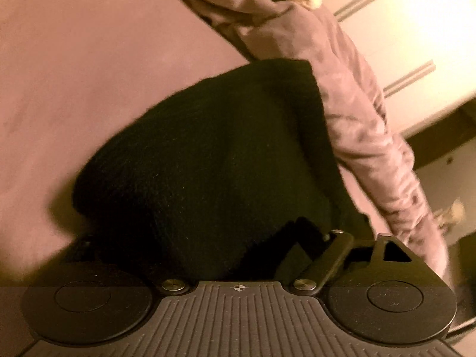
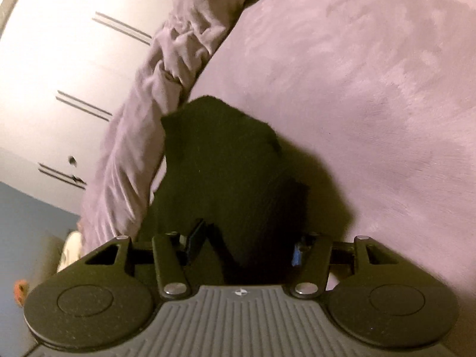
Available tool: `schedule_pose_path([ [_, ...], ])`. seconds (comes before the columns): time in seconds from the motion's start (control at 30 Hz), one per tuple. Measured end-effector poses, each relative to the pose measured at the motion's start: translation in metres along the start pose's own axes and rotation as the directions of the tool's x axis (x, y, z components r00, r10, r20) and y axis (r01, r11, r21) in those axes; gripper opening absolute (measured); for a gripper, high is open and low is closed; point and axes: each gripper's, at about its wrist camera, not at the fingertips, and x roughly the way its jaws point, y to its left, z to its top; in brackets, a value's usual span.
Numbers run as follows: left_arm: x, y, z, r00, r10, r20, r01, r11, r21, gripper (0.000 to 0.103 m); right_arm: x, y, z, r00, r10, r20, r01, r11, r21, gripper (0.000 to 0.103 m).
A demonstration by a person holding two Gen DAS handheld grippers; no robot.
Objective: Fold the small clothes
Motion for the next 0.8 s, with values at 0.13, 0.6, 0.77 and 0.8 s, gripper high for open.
schedule_pose_path([
  [0.13,0.007,-0.013,-0.007,0.999,0.015,0.036,-0.02,0.992,0.124,0.076,0.014,0.0,0.001,0.998,0.058,0.025,-0.057,0.998,-0.019,0.051],
  [0.6,0.003,-0.016,-0.007,0.997,0.065,-0.033,-0.06,0.988,0.141,0.081,0.021,0.014,-0.001,0.999,-0.012,-0.041,0.007,0.992,-0.127,0.063],
  [0.77,0.013,-0.019,0.001,0.997,0.078,-0.023,-0.075,0.991,0.111,0.079,0.032,0.024,-0.004,0.999,-0.016,-0.036,0.01,0.987,-0.162,0.068],
  [0.8,0.015,-0.02,0.003,0.996,0.083,-0.02,-0.081,0.991,0.105,0.074,0.035,0.026,-0.003,0.999,-0.022,-0.037,0.015,0.984,-0.176,0.064],
])
